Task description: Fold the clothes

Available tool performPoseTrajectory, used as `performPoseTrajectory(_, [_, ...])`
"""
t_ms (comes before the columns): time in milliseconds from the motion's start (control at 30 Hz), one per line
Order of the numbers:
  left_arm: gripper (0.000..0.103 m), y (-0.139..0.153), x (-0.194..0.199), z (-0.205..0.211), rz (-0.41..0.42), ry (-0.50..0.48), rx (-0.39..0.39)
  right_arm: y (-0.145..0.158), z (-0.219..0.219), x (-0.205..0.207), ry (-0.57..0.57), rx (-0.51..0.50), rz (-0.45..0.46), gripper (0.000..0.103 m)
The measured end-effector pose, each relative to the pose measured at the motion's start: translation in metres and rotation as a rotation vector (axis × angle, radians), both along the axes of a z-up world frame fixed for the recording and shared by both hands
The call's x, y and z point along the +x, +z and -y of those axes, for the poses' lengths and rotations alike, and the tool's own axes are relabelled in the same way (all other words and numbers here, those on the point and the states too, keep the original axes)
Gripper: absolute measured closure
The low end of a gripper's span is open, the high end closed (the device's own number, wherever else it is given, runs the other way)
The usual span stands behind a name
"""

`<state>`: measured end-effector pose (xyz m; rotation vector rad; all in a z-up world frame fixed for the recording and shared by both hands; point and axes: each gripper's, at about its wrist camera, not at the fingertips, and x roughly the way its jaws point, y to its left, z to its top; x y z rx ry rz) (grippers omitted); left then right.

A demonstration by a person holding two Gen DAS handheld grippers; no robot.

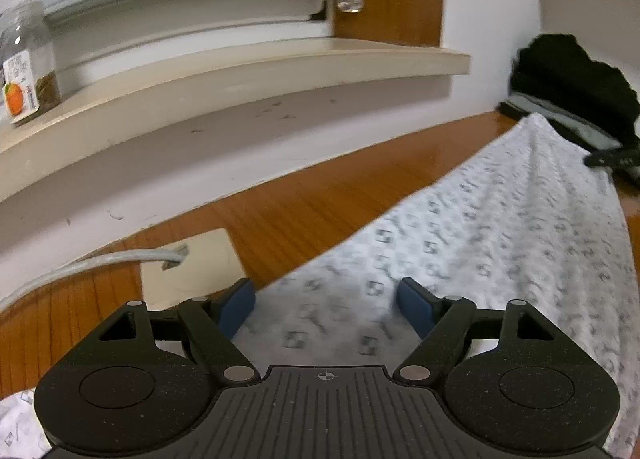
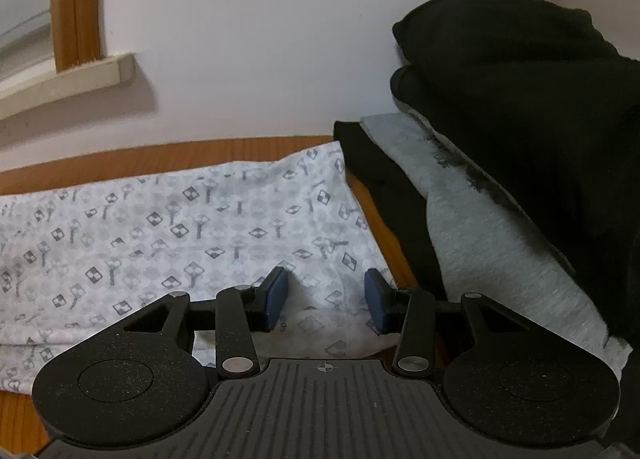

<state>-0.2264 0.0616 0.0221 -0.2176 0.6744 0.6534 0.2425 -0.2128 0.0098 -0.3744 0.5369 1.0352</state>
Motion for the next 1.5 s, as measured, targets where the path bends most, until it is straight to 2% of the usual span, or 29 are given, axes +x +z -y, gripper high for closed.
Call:
performPoseTrajectory(200, [0.022,0.016,-0.032,0.002,0.007,0.088,0.018,-0.002,0.004,0.0,0.001,0.01,0.007,0.059])
performPoseTrajectory(400, [0.021,0.038,-0.073,0.042,0.011,0.11,0.056,-0.001,0.001,-0.008,0.008,-0.012,0.057,0.058])
performPoseTrajectory(433, [0.021,0.04,-0.08,0.05,0.008,0.113,0.066,0.001,0.002,-0.015,0.009,-0.017,0.069,0.055])
performPoseTrajectory(467, [0.021,0.042,-0.087,0.057,0.004,0.118,0.076,0.003,0.003,-0.024,0.032,-0.011,0.067,0.052])
performPoseTrajectory(567, [0.021,0.045,-0.112,0.07,-0.013,0.142,0.1,0.008,0.005,-0.059,0.136,0.01,0.052,0.052])
performPoseTrajectory(667, [0.021,0.048,-0.147,0.064,-0.041,0.193,0.123,0.009,0.004,-0.101,0.248,0.007,0.049,0.051])
performPoseTrajectory(800, [0.021,0.052,-0.193,0.056,-0.079,0.261,0.155,0.01,0.0,-0.14,0.335,0.023,0.019,0.051])
performPoseTrajectory(900, [0.021,0.056,-0.224,0.035,-0.144,0.287,0.19,0.009,-0.005,-0.155,0.354,0.031,0.009,0.051])
performPoseTrajectory(1067, [0.023,0.046,-0.25,0.006,-0.231,0.24,0.221,0.009,-0.006,-0.156,0.345,0.045,0.0,0.048])
performPoseTrajectory(1100, [0.025,0.044,-0.25,0.002,-0.242,0.232,0.224,0.008,-0.005,-0.155,0.341,0.049,-0.011,0.048])
performPoseTrajectory(1167, [0.036,0.039,-0.248,-0.005,-0.263,0.218,0.229,0.007,-0.004,-0.154,0.339,0.051,-0.024,0.046])
performPoseTrajectory(1233, [0.073,0.034,-0.245,-0.011,-0.276,0.22,0.217,0.006,-0.004,-0.152,0.338,0.052,-0.035,0.045])
performPoseTrajectory(1267, [0.091,0.034,-0.246,-0.016,-0.281,0.251,0.204,0.006,-0.004,-0.151,0.337,0.053,-0.041,0.044])
performPoseTrajectory(1300, [0.094,0.035,-0.25,-0.02,-0.27,0.294,0.187,0.006,-0.004,-0.151,0.336,0.054,-0.044,0.044])
performPoseTrajectory(1400, [0.089,0.039,-0.261,-0.026,-0.214,0.393,0.148,0.006,-0.003,-0.153,0.338,0.054,-0.034,0.044])
performPoseTrajectory(1467, [0.076,0.044,-0.261,-0.013,-0.185,0.403,0.153,0.007,-0.002,-0.158,0.34,0.053,-0.002,0.044])
performPoseTrajectory(1500, [0.064,0.048,-0.258,-0.006,-0.175,0.401,0.159,0.007,-0.002,-0.161,0.341,0.054,0.019,0.044])
